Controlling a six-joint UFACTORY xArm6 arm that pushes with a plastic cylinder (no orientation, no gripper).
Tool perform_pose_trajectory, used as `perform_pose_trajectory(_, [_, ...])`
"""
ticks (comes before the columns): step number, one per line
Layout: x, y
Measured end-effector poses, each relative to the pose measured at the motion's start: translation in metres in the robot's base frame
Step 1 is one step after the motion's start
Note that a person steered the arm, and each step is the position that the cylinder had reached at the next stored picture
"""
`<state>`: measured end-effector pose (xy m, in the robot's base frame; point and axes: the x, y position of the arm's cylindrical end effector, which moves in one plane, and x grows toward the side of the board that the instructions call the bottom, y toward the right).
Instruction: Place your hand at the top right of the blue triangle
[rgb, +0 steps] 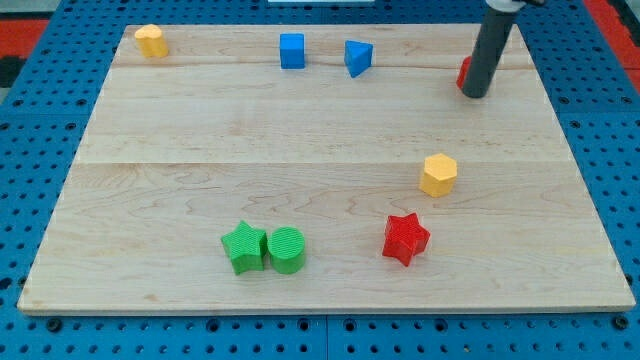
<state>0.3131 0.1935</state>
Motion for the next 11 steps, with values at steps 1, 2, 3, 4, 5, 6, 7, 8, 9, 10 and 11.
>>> perform_pose_trajectory(1, [-0.037,-0.005])
perform_pose_trajectory(2, [-0.063,-0.024])
perform_pose_trajectory(3, [-0.029,-0.077])
perform_pose_trajectory(4, [-0.067,-0.098])
perform_pose_trajectory(5, [-0.090,-0.104])
perform_pose_trajectory(6, [-0.095,-0.104])
perform_pose_trajectory(7, [-0.090,-0.104])
perform_pose_trajectory(8, [-0.086,-0.104])
perform_pose_trajectory(9, [-0.086,-0.104])
perform_pose_trajectory(10, [-0.086,-0.104])
perform_pose_trajectory(11, [-0.086,-0.104])
